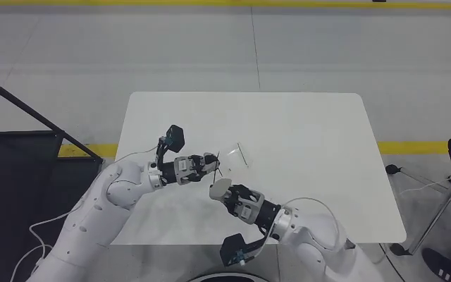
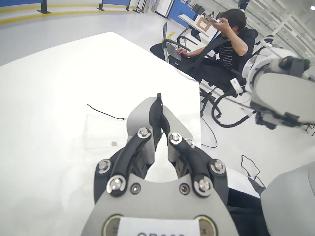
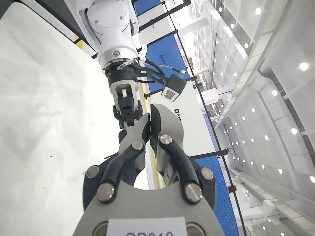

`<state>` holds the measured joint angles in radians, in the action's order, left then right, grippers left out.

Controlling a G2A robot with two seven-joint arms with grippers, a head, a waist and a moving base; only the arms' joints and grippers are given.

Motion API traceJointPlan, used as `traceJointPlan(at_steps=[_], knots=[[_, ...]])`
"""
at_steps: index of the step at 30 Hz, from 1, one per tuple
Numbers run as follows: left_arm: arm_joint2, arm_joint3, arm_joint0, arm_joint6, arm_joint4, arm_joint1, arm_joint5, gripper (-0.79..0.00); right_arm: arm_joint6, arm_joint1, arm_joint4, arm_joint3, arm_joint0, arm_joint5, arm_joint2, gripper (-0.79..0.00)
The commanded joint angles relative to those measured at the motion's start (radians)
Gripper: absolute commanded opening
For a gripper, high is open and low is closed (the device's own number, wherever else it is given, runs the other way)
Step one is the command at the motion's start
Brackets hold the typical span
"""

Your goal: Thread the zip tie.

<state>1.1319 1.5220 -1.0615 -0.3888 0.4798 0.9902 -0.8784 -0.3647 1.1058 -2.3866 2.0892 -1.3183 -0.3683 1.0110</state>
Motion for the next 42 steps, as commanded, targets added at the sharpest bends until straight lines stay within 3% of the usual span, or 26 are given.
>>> traceJointPlan(at_steps=[1, 8, 19, 29, 42], knots=[[0.002, 0.008, -0.002, 0.011, 0.059, 0.000, 0.003, -0.785, -0.063, -0.008, 0.012, 0.009, -0.012, -0.019, 0.029, -0.785], [0.010, 0.034, -0.024, 0.044, 0.182, -0.001, -0.002, -0.785, -0.294, -0.038, 0.062, -0.009, 0.005, -0.170, 0.130, -0.785], [0.007, 0.042, -0.031, 0.048, 0.186, 0.000, 0.009, -0.785, -0.289, -0.038, 0.062, -0.010, 0.004, -0.168, 0.130, -0.785], [0.012, 0.095, -0.068, 0.096, 0.281, 0.001, 0.058, -0.785, -0.183, -0.033, 0.007, -0.027, 0.101, -0.341, 0.024, -0.785], [0.020, 0.111, -0.083, 0.112, 0.316, 0.001, 0.055, -0.785, -0.160, -0.039, 0.026, -0.045, 0.126, -0.328, 0.014, -0.785]])
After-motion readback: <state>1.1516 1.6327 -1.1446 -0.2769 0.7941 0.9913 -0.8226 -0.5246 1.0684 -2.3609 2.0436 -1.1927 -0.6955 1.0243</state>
